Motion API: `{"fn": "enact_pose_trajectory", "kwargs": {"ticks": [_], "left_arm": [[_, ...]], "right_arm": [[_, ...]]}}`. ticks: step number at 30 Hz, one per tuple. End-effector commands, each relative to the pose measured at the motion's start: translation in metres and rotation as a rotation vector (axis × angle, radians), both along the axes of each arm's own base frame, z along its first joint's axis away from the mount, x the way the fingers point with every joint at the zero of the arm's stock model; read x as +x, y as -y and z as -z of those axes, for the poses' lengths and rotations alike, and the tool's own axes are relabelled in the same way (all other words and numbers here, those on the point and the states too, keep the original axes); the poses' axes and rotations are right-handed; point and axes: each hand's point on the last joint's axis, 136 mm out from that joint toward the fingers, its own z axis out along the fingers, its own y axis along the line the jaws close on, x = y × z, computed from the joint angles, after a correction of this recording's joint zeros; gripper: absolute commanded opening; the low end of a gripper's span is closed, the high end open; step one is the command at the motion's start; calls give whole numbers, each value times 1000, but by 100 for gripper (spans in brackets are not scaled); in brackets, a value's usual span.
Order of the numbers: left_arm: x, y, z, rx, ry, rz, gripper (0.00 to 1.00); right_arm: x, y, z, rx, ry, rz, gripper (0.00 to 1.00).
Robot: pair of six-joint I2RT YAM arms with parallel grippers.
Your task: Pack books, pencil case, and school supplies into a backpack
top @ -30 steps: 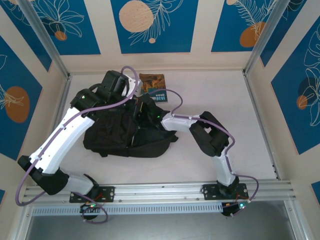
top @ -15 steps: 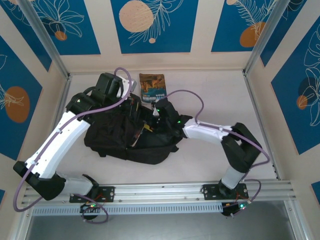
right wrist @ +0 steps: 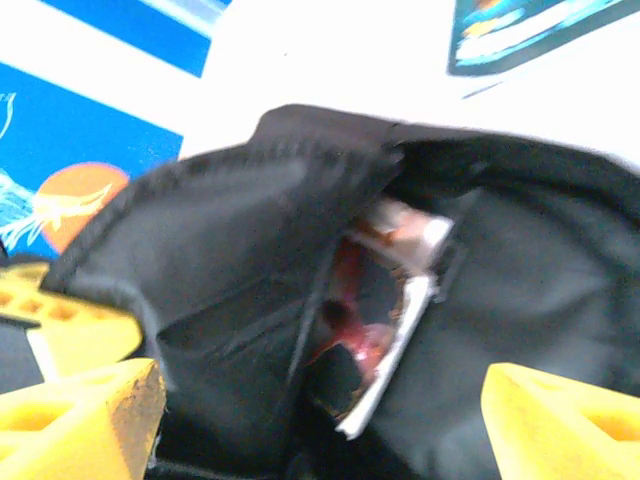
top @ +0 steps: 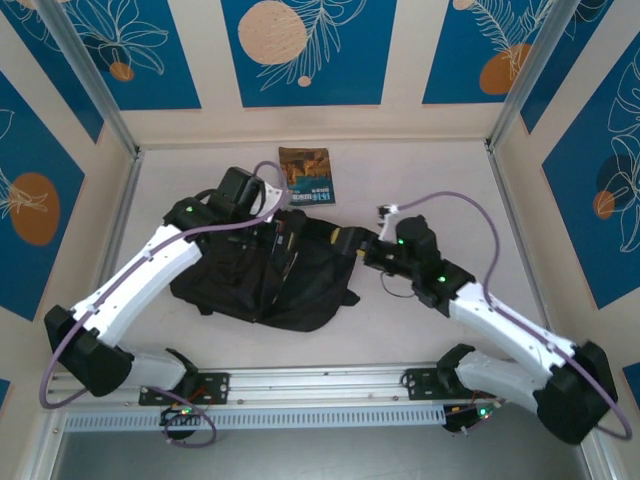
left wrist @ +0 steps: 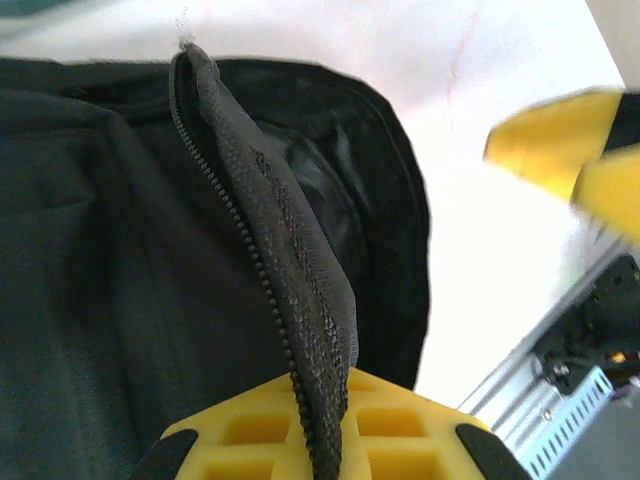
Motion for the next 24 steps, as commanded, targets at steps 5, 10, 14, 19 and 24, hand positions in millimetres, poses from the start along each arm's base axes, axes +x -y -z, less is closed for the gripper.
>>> {"fn": "enact_pose_trajectory", "kwargs": {"ticks": [5,10,14,19,24], "left_arm": [[-60,29,27,-3,-200,248,0],[-50,-15,9,73,-79,77,0],[-5,-108,-25,94,71,-393,0],[36,-182,-94,-53,212,-786,0],[60,-234,-166,-201,414,-1077,0]], "right_arm": [[4,67,23,-89,-21,176,80],[25,71,33,-125,-68,200,79],[52,54,35,-143,-117,161,78],[89,35,42,-148,-148,140,77],[136,18,53,-188,-205,130,78]]}}
